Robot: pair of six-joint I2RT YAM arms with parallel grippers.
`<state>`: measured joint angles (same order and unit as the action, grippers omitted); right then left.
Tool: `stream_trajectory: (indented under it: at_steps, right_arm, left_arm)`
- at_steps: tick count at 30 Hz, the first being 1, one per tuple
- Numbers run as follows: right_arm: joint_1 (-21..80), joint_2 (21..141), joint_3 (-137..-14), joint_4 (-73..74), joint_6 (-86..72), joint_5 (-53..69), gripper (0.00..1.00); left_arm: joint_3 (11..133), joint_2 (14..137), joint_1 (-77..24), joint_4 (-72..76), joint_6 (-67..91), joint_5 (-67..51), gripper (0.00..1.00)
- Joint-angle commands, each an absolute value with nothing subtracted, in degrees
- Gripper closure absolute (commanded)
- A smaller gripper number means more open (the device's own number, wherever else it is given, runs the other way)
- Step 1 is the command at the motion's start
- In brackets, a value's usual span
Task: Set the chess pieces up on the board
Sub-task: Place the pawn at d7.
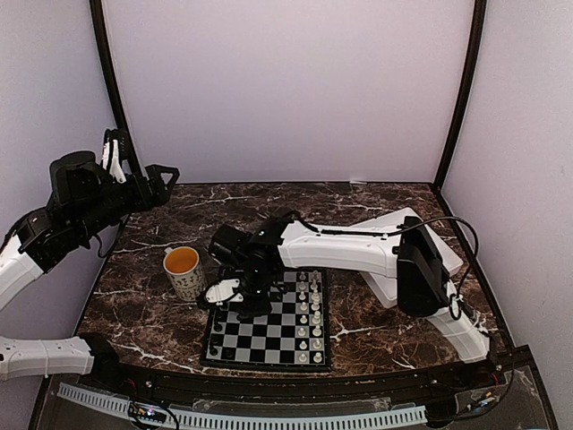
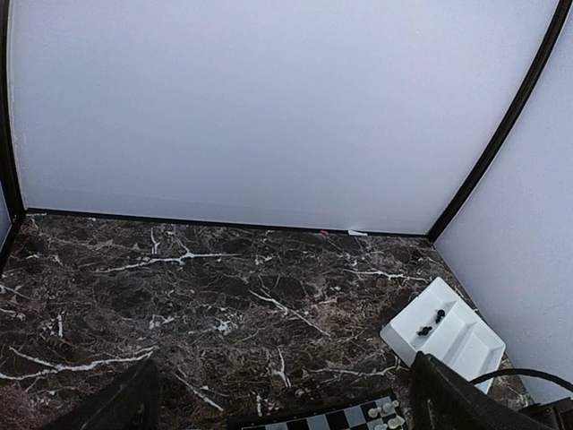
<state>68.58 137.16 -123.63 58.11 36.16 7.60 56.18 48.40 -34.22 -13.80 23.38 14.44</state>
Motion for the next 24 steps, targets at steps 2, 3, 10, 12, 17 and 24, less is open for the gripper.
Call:
stream_trajectory:
  at_steps: [2,3,10,12,17,24]
  right_arm:
    - [69.6,138.67,-126.06,56.3,36.41,6.59,1.0]
    - [69.61,138.81,-126.14,56.26,36.4,6.64,1.0]
    - [69.6,140.25,-127.05,55.84,36.24,5.77,1.0]
    - [69.61,140.42,-127.09,55.61,36.07,5.53,1.0]
    - [69.57,140.53,-127.24,55.28,35.86,5.18,0.99]
    - [69.7,140.52,-127.14,55.55,35.86,5.87,0.95]
  left_arm:
    - [55.26,47.64,-33.84,-15.28,23.87,14.45,0.01]
    - [55.17,47.59,-33.84,-15.33,23.93,14.47,0.01]
    - [54.38,46.95,-33.84,-15.34,24.73,14.74,0.01]
    - [54.28,46.86,-33.84,-15.44,24.78,14.77,0.01]
    - [54.06,46.68,-33.84,-15.44,24.78,14.94,0.01]
    - [53.65,46.97,-33.84,-14.97,24.95,14.49,0.01]
